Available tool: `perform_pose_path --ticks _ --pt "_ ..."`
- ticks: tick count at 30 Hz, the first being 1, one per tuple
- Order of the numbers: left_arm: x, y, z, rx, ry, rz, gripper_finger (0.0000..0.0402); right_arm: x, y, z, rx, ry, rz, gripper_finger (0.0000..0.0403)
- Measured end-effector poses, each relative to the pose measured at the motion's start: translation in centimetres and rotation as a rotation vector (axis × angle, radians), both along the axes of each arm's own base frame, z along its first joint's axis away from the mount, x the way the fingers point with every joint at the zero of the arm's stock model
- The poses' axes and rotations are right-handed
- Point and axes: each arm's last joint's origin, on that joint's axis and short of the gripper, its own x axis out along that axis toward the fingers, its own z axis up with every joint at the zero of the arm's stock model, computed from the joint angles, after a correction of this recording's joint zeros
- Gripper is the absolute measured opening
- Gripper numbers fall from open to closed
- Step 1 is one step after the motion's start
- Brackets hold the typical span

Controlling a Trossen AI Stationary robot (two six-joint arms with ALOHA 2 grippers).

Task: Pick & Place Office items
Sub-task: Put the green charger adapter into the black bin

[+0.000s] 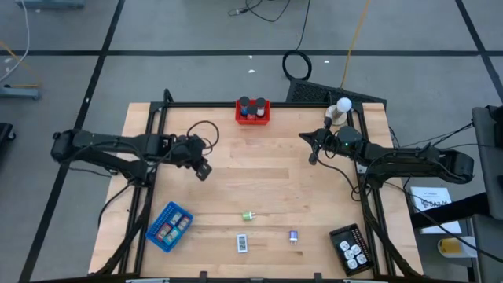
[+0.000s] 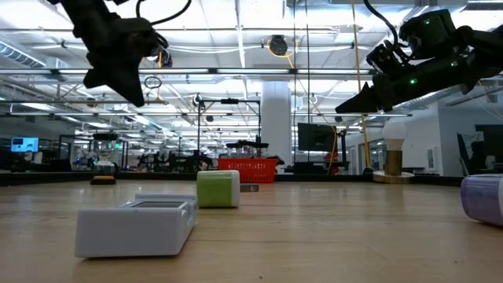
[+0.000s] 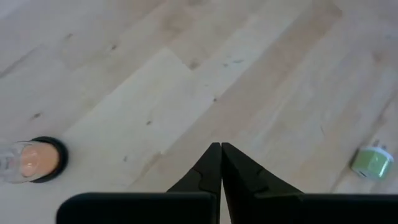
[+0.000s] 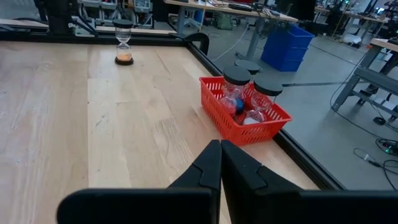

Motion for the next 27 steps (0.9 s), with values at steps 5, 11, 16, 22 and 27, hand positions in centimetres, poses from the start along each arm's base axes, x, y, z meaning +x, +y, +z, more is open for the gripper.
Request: perform_pose_path --ticks 5,11,16,22,27 --pt "0.2 0.6 -0.2 0.005 0.014 -0.019 0.0019 0.0 0.0 0.0 0.000 0.000 0.000 0.0000" --pt "3.3 -0.2 -2.1 0.011 0.013 -0.152 0.0064 0.0 0.0 0.0 -0.001 0.000 0.000 0.0000" --pt "7.2 -2.0 -4.5 0.002 -0.089 -0.364 0.0114 0.0 0.0 0.0 -0.002 0.001 0.001 0.0000" --pt "9.6 -5.5 -6.7 -0.034 -0.170 -0.552 0.0175 0.0 0.0 0.0 0.031 -0.022 -0.007 0.0000" --pt "9.7 -9.0 -8.5 0.016 -0.127 -0.565 0.0223 0.2 0.3 0.0 0.048 -0.026 0.008 0.0000"
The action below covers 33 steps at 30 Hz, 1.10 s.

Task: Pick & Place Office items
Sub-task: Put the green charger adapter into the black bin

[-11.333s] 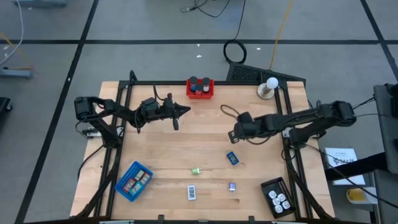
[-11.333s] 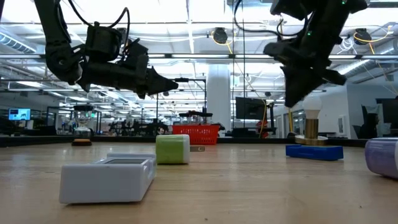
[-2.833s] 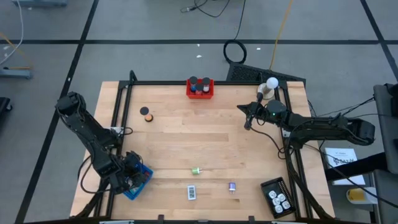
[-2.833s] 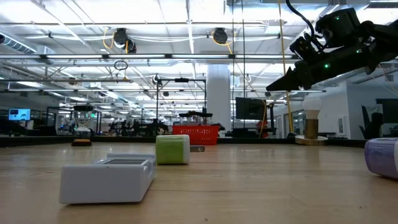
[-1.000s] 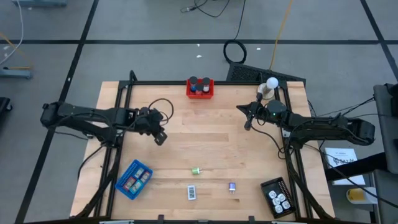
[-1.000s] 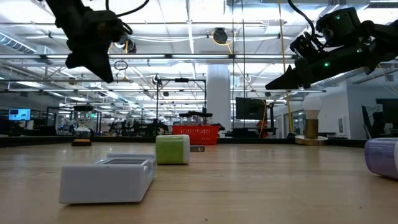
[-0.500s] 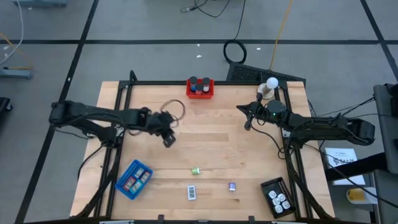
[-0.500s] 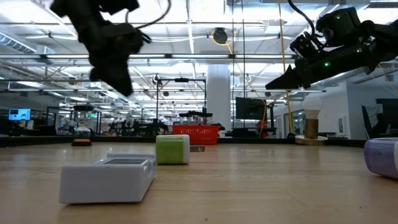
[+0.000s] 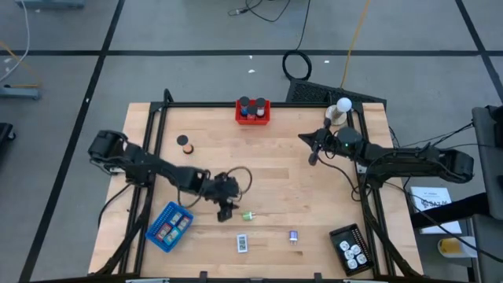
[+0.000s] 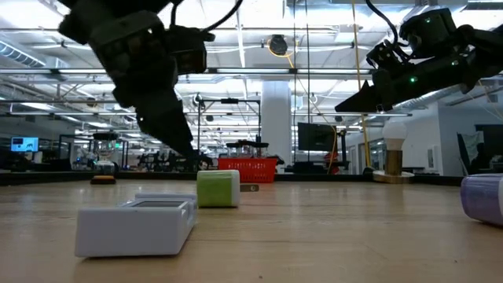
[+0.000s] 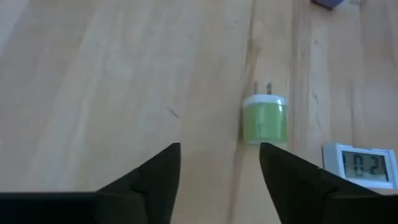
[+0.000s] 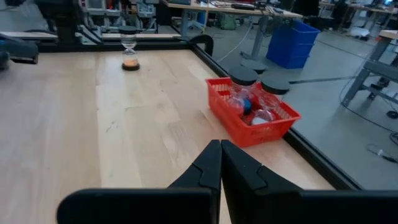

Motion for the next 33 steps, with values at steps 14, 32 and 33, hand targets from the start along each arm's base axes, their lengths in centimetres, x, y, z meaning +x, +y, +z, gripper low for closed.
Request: perform_pose_path --ticks 14,32,33 --pt "1.9 -4.4 -2.3 0.090 -0.093 0.041 0.0307 0.5 1.2 0.2 -0.017 -0.021 0.071 0.0000" --pt "4.1 -5.1 -2.9 0.181 0.021 -0.053 0.0230 0.5 1.2 0.2 -0.014 -0.013 0.071 0.0000" --pt "4.1 -5.1 -2.9 0.181 0.021 -0.053 0.0224 0.5 1.2 0.2 -0.014 -0.013 0.071 0.0000"
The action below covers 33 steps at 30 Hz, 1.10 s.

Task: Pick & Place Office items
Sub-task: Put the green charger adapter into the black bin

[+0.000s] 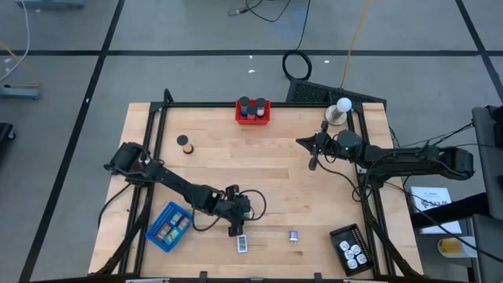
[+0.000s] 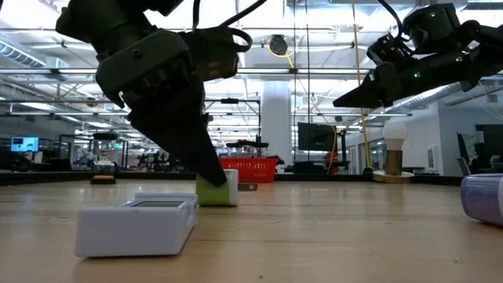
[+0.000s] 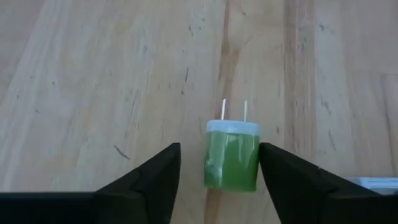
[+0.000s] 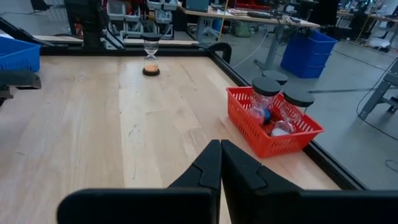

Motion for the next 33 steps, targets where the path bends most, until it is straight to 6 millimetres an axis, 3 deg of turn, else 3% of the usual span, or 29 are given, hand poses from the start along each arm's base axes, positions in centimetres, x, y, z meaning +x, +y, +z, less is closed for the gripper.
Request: perform_pose_path --ticks 12,18,25,28,33 --pt "-0.1 0.4 -0.2 0.011 0.030 0.001 0.0167 0.0 0.0 0.0 -0.003 0.001 0.001 0.0000" --pt "0.0 1.7 -0.3 0.004 0.076 0.005 0.0134 0.0 0.0 0.0 -0.003 0.002 0.001 0.0000" --pt "-0.4 3.0 -1.1 0.100 0.078 0.030 0.0131 0.0 0.0 -0.2 0.004 0.023 0.001 0.0000" --pt "-1.0 4.0 -2.0 0.097 0.014 0.061 0.0131 0.0 0.0 -0.3 0.012 0.026 -0.001 0.0000" --pt "-2.1 6.6 -3.7 -0.045 -0.235 0.067 0.0131 0.0 0.0 -0.5 0.057 0.025 -0.004 0.0000"
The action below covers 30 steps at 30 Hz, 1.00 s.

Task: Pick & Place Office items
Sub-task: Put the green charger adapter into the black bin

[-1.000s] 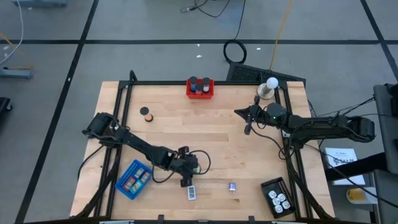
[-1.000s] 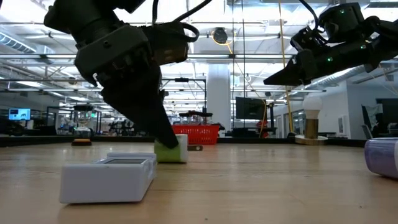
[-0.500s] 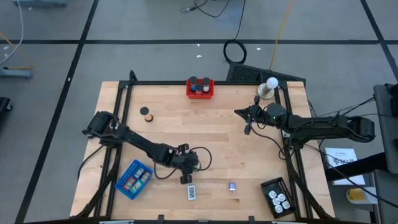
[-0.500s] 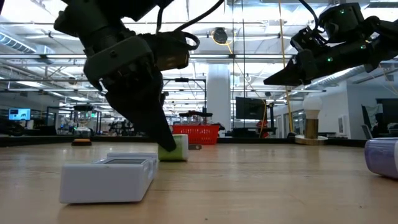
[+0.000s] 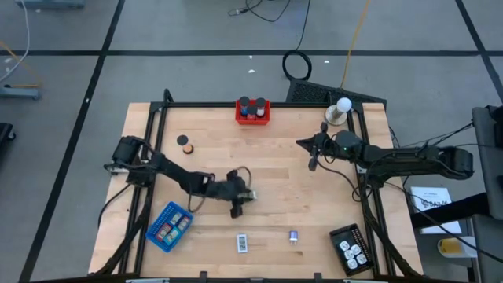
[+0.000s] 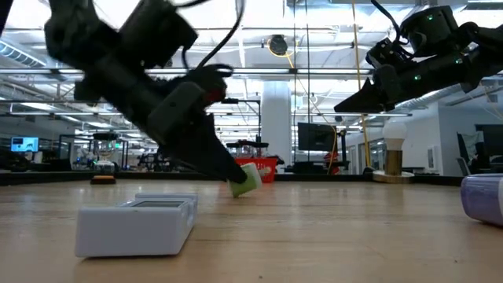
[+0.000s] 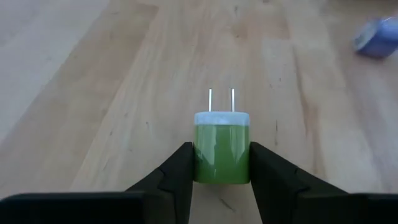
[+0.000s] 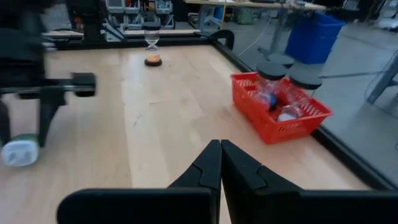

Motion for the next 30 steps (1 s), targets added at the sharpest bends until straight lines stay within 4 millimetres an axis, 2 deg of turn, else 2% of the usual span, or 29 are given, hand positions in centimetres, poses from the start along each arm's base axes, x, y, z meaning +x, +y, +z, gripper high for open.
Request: perform_pose_path --ticks 4,7,15,19,23,26,30 --pt "-0.9 2.9 -0.5 -0.091 -0.169 -0.045 0.0131 0.5 0.0 -0.3 0.046 0.019 0.048 0.0002" --pt "-1.0 5.0 0.0 -0.157 -0.248 -0.091 0.0131 1.6 0.2 -0.1 0.073 0.039 0.085 0.0018" --pt "-0.9 8.6 0.6 -0.269 -0.291 -0.245 0.0131 7.0 2.6 -0.4 -0.011 0.163 0.277 0.0132" --pt "-1.0 9.5 0.9 -0.318 -0.317 -0.279 0.0131 9.6 4.4 -0.6 -0.100 0.209 0.385 0.0191" --pt "-1.0 9.9 0.9 -0.343 -0.311 -0.266 0.0131 11.5 5.8 -0.4 -0.174 0.242 0.468 0.0233" --pt "-1.0 9.9 1.0 -0.353 -0.314 -0.261 0.0131 12.7 6.4 -0.1 -0.192 0.241 0.535 0.0247" --pt "-0.9 9.9 1.3 -0.379 -0.338 -0.252 0.0131 13.8 7.2 -0.2 -0.242 0.250 0.608 0.0246"
